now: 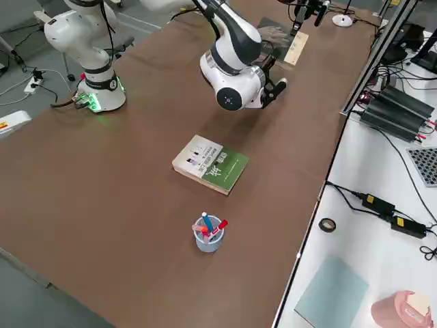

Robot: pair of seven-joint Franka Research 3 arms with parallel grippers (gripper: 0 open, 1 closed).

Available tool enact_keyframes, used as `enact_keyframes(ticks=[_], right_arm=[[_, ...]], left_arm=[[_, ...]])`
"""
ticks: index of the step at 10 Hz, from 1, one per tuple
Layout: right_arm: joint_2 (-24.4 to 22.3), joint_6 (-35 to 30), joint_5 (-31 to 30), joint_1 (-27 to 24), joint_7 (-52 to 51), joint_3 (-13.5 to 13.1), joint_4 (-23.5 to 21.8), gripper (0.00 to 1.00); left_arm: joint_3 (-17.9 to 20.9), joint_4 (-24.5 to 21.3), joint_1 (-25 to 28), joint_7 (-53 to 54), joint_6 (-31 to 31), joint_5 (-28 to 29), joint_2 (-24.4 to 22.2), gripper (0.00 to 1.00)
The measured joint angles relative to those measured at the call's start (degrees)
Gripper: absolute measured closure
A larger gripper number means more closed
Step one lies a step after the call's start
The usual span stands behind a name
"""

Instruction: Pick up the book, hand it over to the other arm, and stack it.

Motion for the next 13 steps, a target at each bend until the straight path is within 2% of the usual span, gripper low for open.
enact_keyframes(ticks=[6,13], right_arm=[[0.5,-2.0,0.2,0.7,-5.4,0.0,-1.3,0.00],[3.7,-1.9,4.9,4.6,-10.2,-0.9,-1.6,0.00]], left_arm=[[0.0,0.1,0.0,0.0,0.0,0.0,0.0,0.99],[0.1,0.2,0.0,0.0,0.1,0.0,0.1,0.99]])
